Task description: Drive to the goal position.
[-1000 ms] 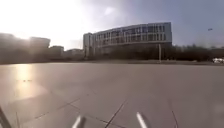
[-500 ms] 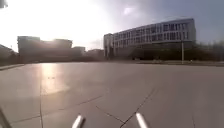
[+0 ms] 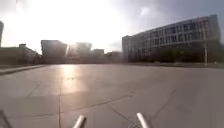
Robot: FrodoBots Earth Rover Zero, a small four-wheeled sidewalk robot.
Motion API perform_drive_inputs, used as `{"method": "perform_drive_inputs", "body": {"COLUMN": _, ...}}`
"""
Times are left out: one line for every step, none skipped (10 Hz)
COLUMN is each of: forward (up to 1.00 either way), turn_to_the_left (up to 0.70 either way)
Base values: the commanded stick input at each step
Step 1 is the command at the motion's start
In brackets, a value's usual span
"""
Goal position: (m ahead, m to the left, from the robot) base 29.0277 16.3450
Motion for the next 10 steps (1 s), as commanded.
{"method": "perform_drive_inputs", "body": {"forward": 1.00, "turn_to_the_left": 0.00}}
{"method": "perform_drive_inputs", "body": {"forward": 1.00, "turn_to_the_left": 0.00}}
{"method": "perform_drive_inputs", "body": {"forward": 1.00, "turn_to_the_left": 0.00}}
{"method": "perform_drive_inputs", "body": {"forward": 0.98, "turn_to_the_left": 0.00}}
{"method": "perform_drive_inputs", "body": {"forward": 0.31, "turn_to_the_left": 0.00}}
{"method": "perform_drive_inputs", "body": {"forward": 0.00, "turn_to_the_left": 0.00}}
{"method": "perform_drive_inputs", "body": {"forward": 0.00, "turn_to_the_left": 0.00}}
{"method": "perform_drive_inputs", "body": {"forward": 0.00, "turn_to_the_left": 0.00}}
{"method": "perform_drive_inputs", "body": {"forward": 0.00, "turn_to_the_left": 0.00}}
{"method": "perform_drive_inputs", "body": {"forward": 0.00, "turn_to_the_left": 0.00}}
